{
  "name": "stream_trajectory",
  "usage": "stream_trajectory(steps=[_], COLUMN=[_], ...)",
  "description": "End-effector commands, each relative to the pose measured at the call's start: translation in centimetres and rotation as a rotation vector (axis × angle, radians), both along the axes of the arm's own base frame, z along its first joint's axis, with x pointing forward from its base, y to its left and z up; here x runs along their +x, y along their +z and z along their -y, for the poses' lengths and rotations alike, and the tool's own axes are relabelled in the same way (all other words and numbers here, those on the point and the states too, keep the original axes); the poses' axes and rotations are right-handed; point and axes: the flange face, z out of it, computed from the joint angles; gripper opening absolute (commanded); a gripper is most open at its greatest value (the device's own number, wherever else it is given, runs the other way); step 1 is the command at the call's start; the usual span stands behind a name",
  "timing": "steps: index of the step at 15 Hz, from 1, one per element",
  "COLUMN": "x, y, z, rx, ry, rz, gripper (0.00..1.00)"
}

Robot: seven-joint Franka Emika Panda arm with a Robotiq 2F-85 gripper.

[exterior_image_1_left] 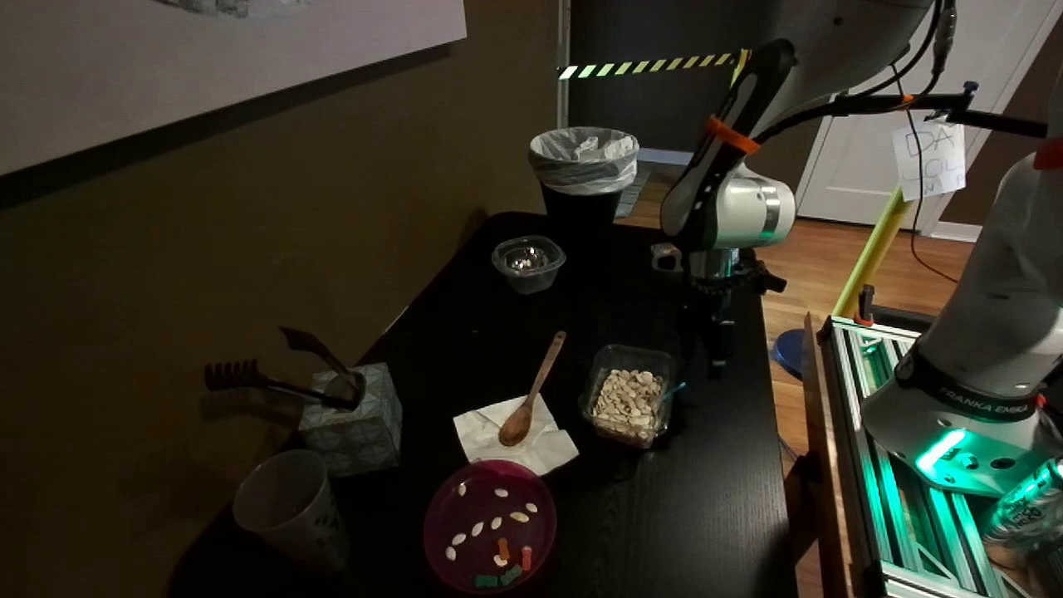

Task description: Move the pencil and place it on the napkin

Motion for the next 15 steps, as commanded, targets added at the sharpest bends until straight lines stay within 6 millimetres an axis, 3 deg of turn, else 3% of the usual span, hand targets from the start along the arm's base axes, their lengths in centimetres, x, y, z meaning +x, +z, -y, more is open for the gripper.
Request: stream_trajectory(steps=[1, 7, 15], x=[0.05, 0.61, -0.03], y=[-0.12, 0.17, 0.09], z=[-0.27, -0.85, -1.22], rx=[0.008, 0.010, -0.129], ry=[0.024, 0.070, 0.096], rz=[0.014, 0.157, 0.308], gripper=[1.00, 1.00, 1.00])
